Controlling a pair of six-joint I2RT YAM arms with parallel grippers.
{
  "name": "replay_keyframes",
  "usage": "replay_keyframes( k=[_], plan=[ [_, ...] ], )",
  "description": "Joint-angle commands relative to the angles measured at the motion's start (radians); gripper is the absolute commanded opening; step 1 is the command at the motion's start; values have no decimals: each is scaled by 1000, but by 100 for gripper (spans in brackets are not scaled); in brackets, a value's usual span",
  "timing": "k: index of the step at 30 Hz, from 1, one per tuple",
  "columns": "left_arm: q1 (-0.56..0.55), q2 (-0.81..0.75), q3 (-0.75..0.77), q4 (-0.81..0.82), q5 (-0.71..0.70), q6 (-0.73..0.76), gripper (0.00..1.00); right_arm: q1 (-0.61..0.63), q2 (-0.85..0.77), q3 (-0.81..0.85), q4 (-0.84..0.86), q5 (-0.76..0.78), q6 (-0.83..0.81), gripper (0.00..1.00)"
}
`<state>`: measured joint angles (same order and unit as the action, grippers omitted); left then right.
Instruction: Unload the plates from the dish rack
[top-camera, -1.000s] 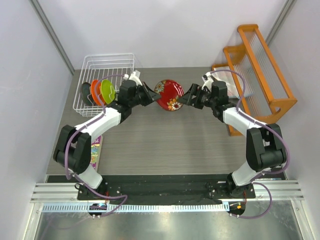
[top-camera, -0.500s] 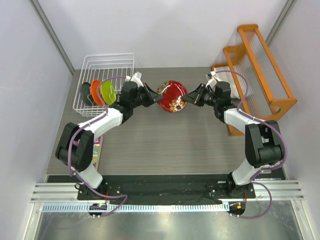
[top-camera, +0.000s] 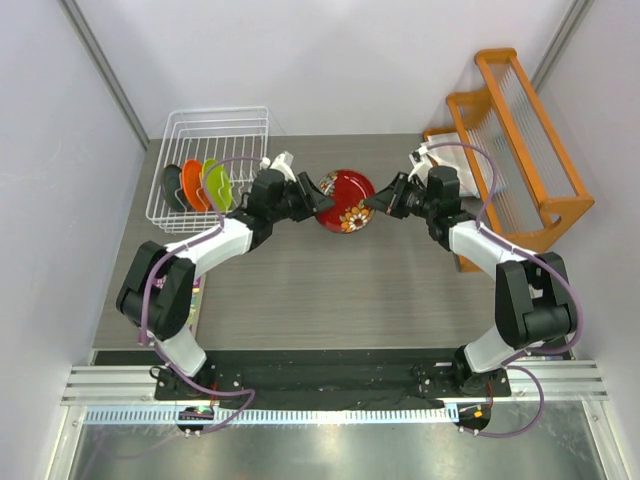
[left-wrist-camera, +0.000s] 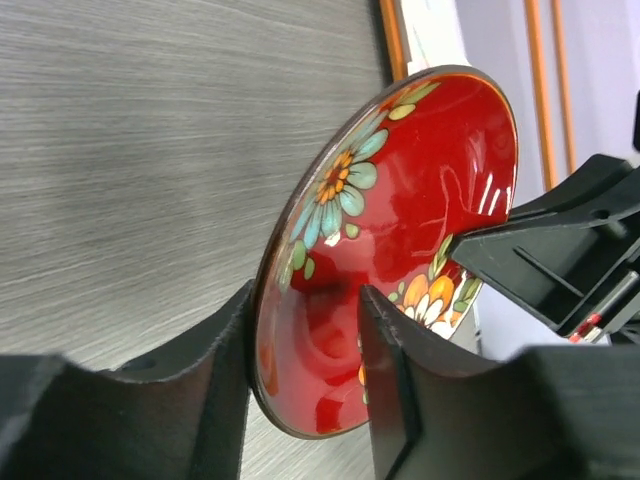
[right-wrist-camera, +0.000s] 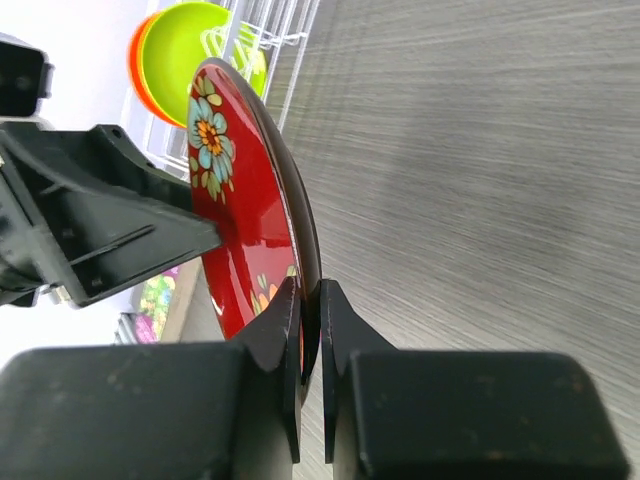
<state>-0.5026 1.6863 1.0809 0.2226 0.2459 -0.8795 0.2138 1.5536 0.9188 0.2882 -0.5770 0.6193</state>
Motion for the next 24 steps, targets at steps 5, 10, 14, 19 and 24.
replay_keyframes(
  k=[5,10,14,19,24],
  plan=[
    [-20,-117,11,-57,-164,154,89,-22,-55,-20,-75,109,-76,1],
    [-20,-192,11,-195,-360,280,100,-45,-53,-28,-90,100,-84,1],
    [-20,-272,14,-264,-542,393,100,-45,-27,-41,-92,89,-84,1],
    [-20,-323,10,-295,-781,490,99,-47,37,-43,-101,65,-90,1],
    [-10,-318,10,-289,-867,556,100,-45,97,-32,-115,43,-99,1]
  ],
)
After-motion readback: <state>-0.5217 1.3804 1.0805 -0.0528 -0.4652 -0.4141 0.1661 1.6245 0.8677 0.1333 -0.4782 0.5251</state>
